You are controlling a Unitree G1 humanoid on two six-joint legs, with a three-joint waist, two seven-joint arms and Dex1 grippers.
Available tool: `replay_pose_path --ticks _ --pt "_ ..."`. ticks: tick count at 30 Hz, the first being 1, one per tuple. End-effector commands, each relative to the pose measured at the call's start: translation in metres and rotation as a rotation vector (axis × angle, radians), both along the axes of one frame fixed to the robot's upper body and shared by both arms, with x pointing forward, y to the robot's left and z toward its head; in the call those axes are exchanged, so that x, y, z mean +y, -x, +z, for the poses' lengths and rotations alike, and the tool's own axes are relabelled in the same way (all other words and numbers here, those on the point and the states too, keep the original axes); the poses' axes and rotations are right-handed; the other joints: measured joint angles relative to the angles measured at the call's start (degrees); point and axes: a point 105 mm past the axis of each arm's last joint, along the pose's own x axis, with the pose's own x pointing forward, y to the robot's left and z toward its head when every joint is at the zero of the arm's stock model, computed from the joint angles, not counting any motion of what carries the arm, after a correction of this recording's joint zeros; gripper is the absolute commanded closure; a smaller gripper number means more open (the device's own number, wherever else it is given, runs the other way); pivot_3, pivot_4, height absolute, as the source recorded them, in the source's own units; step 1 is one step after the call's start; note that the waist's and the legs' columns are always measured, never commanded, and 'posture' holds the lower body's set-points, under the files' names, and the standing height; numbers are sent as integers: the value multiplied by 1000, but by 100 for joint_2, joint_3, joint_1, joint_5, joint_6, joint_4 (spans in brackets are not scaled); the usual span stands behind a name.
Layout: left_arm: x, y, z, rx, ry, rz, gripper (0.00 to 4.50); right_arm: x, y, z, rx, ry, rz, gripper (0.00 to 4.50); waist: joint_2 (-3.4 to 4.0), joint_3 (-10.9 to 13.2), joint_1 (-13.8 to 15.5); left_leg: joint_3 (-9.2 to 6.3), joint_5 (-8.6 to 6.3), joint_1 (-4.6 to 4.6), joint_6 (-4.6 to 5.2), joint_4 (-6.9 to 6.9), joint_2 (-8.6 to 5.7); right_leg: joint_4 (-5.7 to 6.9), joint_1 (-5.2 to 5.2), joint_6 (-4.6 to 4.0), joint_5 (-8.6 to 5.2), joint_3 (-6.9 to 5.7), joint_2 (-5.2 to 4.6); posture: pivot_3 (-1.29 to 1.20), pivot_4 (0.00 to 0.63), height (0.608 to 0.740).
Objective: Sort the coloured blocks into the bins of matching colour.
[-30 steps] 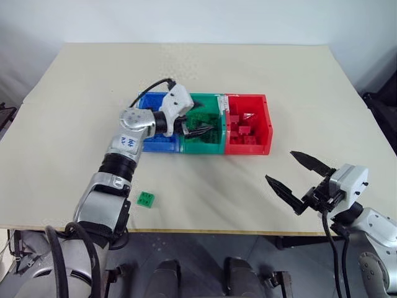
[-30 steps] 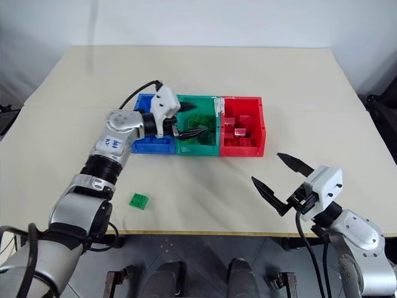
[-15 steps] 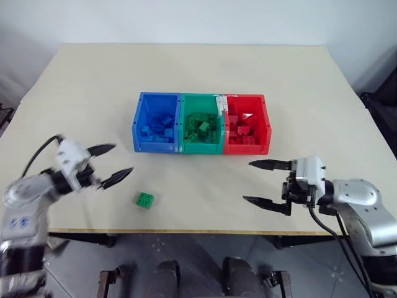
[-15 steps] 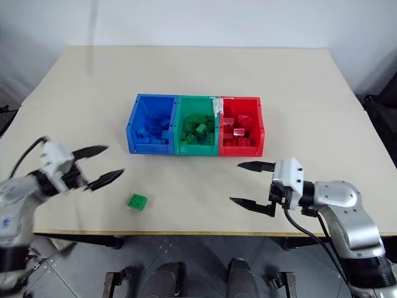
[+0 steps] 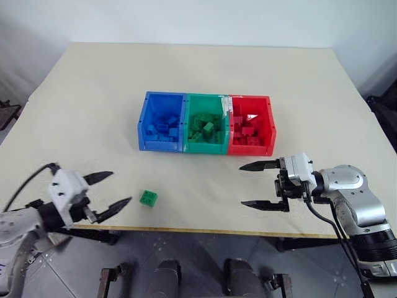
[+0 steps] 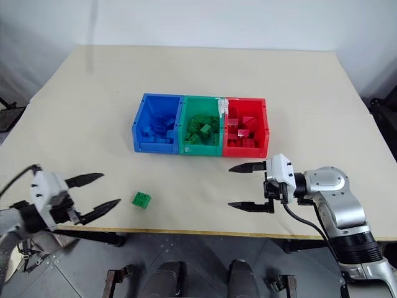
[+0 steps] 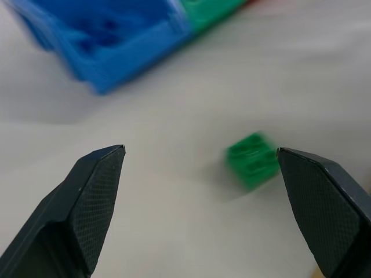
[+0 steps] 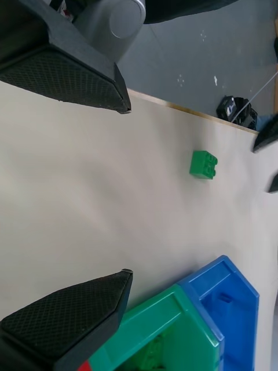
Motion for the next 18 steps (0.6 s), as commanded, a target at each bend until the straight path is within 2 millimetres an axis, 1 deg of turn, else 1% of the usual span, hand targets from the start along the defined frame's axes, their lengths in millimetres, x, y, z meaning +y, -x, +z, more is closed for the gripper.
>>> replay_pose_path --ticks 1,3,5,7,10,12,15,17,18 --pt "-18 -7 1 69 16 76 49 -8 1 5 -28 2 -18 0 1 0 -12 0 0 0 1 0 0 1 0 0 0 1 0 0 150 740" --pt "-26 -12 -5 88 -30 119 49 -7 1 5 -28 2 -16 0 1 0 -19 -1 -2 0 4 3 -1 0 -1 0 0 1 0 0 150 740" --pt "-31 -14 -9 103 -41 141 49 -4 1 6 -32 -12 -12 0 2 0 -27 -1 1 1 -1 3 -1 3 -1 0 0 2 0 0 150 740" --pt "-31 -21 -16 126 -35 228 49 0 3 6 -36 -18 1 0 3 -1 -42 2 7 1 -13 -2 -1 4 -3 0 0 4 0 0 150 740" --pt "-42 -21 -21 162 -3 223 49 5 5 5 -34 -25 9 0 3 -1 -35 2 9 0 -16 -3 0 2 -6 -1 0 4 3 0 150 740" --pt "-45 -19 -25 192 -10 229 49 6 5 5 -34 -27 9 0 3 -1 -24 2 9 0 -17 -1 -1 0 -5 -1 0 5 2 0 150 740" --pt "-37 -19 -31 200 -69 267 628 7 4 5 -40 -35 2 0 3 -1 -22 2 8 1 -18 1 -2 -6 -3 -1 -1 6 1 0 150 740" --pt "-36 -19 -33 205 -83 255 1231 8 3 5 -41 -36 -1 0 3 -1 -21 2 8 1 -19 0 -2 -7 -4 -1 -1 6 2 0 150 740" --pt "-35 -21 -29 190 -76 254 1577 8 3 5 -42 -35 -3 0 3 -1 -21 2 7 1 -19 0 -2 -7 -4 -2 -1 6 2 0 150 740"
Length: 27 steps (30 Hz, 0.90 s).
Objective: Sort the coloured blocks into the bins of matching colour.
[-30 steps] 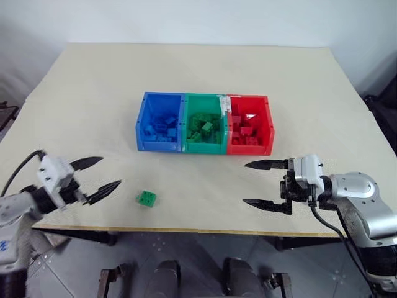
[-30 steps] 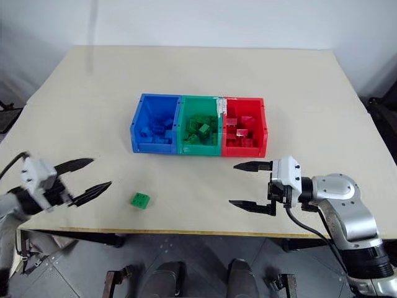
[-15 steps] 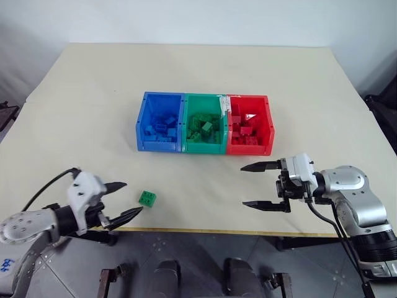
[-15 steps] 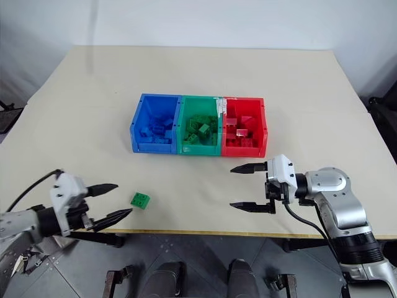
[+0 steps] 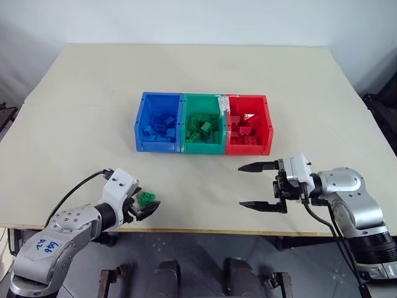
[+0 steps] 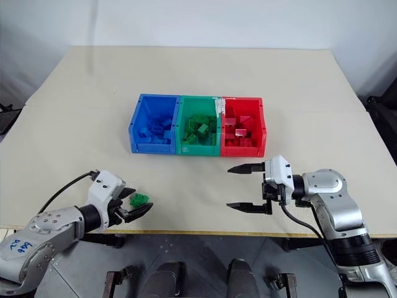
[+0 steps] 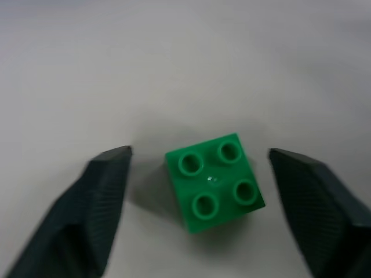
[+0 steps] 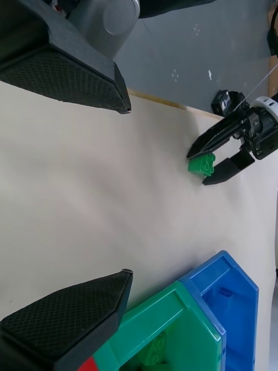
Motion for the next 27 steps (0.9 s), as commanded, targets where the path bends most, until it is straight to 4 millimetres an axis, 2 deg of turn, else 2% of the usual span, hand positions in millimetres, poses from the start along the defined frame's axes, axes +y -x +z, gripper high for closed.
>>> replay_pose_path --ticks 1,4,5,9,12,15,17,20,22,24,27 --pt "1 -1 3 -15 -10 -13 1854 2 2 6 -39 -11 5 0 0 0 0 0 0 0 0 0 0 -1 0 0 0 0 0 0 150 740" --pt "-2 -4 10 -35 7 -59 2892 2 1 6 -42 -9 -5 0 0 0 0 0 0 0 -1 -1 0 -1 0 -1 0 0 0 0 150 740" --pt "-8 -7 19 -78 23 -121 3030 1 0 7 -46 -6 -14 0 0 0 0 0 0 0 -1 0 0 -1 0 -1 0 0 0 0 150 740" --pt "-36 -20 60 -242 118 -384 3028 -9 -1 10 -68 -12 -94 0 0 0 92 0 2 -3 -6 7 -1 -2 1 -1 0 -2 0 0 150 740" --pt "-56 -39 79 -353 102 -554 3028 -18 -2 15 -91 -58 -203 0 0 0 155 2 2 -4 -6 7 -3 -4 1 0 0 -2 -1 0 150 740" --pt "-68 -60 87 -402 112 -604 3028 -24 1 17 -104 -90 -275 0 0 0 141 5 2 -3 -6 4 -5 -6 3 1 1 -2 -1 0 150 740" --pt "-88 -94 102 -514 94 -641 3028 -36 0 23 -167 -148 -409 0 -4 2 159 5 2 -4 -6 4 -4 -5 2 2 1 -3 -1 0 150 740" --pt "-112 -139 117 -583 94 -602 3028 -49 7 20 -199 -179 -546 0 -10 2 211 1 6 -15 -6 20 -7 -4 3 7 3 -14 -1 0 150 740" --pt "-123 -154 118 -591 91 -597 3028 -51 13 19 -198 -193 -594 0 -11 2 170 4 3 -17 2 18 -13 0 7 18 9 -11 -4 0 150 740" --pt "-128 -160 118 -593 102 -606 3028 -52 16 18 -198 -196 -616 0 -10 1 96 13 -3 -17 13 12 -15 -4 5 20 10 -6 -7 0 150 740" --pt "-133 -162 116 -584 128 -629 2024 -51 20 16 -195 -204 -644 0 -11 2 -9 27 -7 -13 20 -3 -11 -6 -8 21 10 -4 -7 0 150 740"
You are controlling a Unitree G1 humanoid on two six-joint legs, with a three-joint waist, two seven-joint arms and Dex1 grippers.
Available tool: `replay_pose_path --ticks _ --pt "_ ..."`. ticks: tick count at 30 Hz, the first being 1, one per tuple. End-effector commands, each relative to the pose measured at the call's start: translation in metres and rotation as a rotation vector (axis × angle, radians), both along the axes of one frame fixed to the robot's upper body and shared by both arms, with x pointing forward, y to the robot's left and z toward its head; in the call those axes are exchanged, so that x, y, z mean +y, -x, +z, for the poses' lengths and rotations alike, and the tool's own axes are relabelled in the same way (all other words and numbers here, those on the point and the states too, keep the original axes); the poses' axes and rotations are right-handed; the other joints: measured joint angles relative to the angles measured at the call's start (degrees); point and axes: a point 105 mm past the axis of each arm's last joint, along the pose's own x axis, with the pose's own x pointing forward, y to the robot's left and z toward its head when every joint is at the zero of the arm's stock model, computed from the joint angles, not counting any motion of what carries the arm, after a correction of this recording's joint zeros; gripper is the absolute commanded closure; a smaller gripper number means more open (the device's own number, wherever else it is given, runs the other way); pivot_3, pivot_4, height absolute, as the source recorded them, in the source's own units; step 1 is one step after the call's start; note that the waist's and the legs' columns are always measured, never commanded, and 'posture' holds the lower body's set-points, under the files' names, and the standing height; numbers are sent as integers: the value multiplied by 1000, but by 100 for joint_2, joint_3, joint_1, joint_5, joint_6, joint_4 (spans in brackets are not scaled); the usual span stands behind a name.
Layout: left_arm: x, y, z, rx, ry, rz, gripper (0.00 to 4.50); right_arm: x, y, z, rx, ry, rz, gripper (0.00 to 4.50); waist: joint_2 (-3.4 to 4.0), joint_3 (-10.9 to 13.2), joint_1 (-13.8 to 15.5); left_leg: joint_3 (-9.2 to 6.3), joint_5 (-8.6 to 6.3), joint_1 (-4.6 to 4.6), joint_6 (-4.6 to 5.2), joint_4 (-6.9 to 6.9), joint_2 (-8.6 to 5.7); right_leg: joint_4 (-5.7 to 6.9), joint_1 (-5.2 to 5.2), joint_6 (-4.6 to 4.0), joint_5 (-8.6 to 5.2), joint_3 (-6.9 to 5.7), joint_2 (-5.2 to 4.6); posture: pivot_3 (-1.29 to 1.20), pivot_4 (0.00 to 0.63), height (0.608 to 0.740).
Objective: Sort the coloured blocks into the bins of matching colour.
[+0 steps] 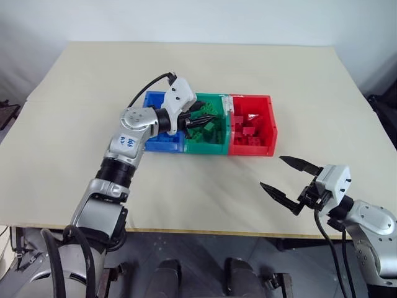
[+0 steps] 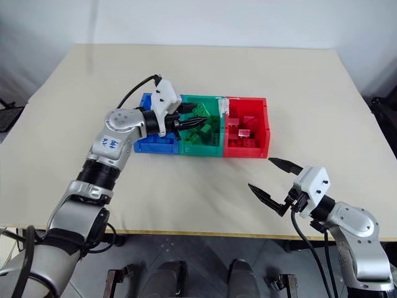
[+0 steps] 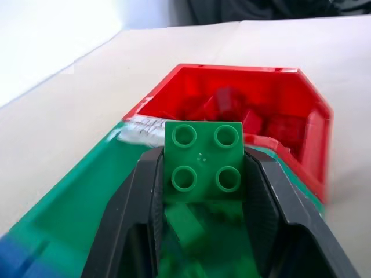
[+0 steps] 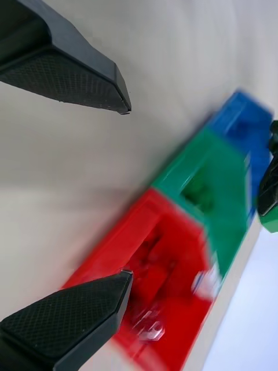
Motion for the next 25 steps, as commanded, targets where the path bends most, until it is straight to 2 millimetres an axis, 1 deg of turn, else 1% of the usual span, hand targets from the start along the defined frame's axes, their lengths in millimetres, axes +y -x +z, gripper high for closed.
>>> replay_pose_path --ticks 1,3,6,8,10,11,12,13,15,18,21,22,25 --pt "1 1 4 -21 9 -37 1704 2 5 12 -59 -11 -27 0 0 0 -36 0 0 0 0 -1 3 0 -3 0 0 -2 2 0 150 740" --pt "6 4 4 -42 20 -38 1042 4 5 12 -59 -15 -26 0 0 0 -35 1 0 -1 0 -1 3 1 -5 0 0 -2 2 0 150 740" --pt "24 13 2 -68 22 -41 44 8 3 10 -52 -13 1 0 1 0 -32 1 0 2 0 5 3 5 0 0 0 -1 0 0 150 740" --pt "36 26 -3 -79 8 -69 15 9 1 11 -48 -9 22 0 2 -1 -46 0 0 5 -1 5 6 7 0 0 0 0 1 0 150 740" --pt "54 47 -9 -75 15 -96 15 9 -3 11 -43 -1 47 0 2 -1 -50 0 1 6 -1 3 7 9 0 -1 0 0 1 0 150 740" --pt "69 56 -14 -60 9 -79 15 8 -6 10 -36 10 65 0 2 -1 -55 -1 1 5 -1 5 8 10 0 -1 0 0 1 0 150 740" --pt "90 68 -21 -47 -7 -45 15 9 -9 9 -27 26 93 0 2 -1 -103 -1 0 5 -2 6 8 9 0 -1 0 1 1 0 150 740" --pt "106 79 -25 -27 -9 -12 15 9 -13 8 -19 39 117 0 3 -1 -109 -1 0 8 -2 4 10 8 1 -1 0 5 1 0 150 740" --pt "126 94 -25 0 13 52 15 7 -18 7 -10 57 147 0 3 0 -138 -3 0 8 -2 1 13 7 1 -3 -1 3 3 0 150 740" --pt "160 118 -34 45 -20 173 15 7 -26 5 6 94 207 0 3 0 -89 -8 -1 7 -1 8 11 9 7 -5 -1 1 1 0 150 740" --pt "183 135 -43 73 -21 280 15 5 -34 3 17 89 227 0 3 -1 -28 -7 -4 12 0 8 12 6 10 -5 -1 1 1 0 150 740" --pt "187 142 -43 66 -10 308 15 4 -37 1 27 78 228 0 3 -1 -22 -7 -5 13 -1 5 12 8 11 -5 -1 2 1 0 150 740" --pt "189 146 -45 59 9 374 15 -3 -44 -1 29 52 206 0 3 0 16 -8 -6 13 -1 7 11 5 11 -6 -1 1 1 0 150 740"
